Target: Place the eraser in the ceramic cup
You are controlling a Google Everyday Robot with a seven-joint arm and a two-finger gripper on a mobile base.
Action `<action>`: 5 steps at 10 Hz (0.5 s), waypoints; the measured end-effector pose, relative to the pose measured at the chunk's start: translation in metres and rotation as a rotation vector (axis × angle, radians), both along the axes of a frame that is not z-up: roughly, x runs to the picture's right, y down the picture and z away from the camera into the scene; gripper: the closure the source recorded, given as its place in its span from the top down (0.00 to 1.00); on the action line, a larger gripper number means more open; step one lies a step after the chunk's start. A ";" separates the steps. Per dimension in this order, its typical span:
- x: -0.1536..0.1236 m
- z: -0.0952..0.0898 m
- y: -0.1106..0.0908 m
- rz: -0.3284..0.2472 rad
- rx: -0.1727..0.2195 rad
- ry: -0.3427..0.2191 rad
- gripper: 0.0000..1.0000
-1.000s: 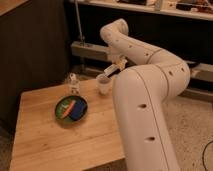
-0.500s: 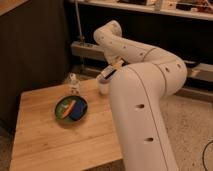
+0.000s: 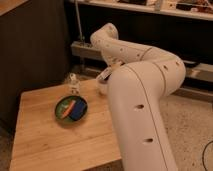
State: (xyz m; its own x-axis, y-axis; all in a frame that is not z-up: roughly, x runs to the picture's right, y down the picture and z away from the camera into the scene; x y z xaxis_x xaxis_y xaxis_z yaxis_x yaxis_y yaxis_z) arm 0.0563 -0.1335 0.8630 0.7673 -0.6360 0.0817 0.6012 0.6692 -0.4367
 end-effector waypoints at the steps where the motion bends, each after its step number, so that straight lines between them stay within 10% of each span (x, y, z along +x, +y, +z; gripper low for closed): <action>1: -0.001 0.000 0.000 -0.008 0.006 0.005 0.00; 5: 0.008 0.000 -0.001 0.029 -0.008 -0.029 0.00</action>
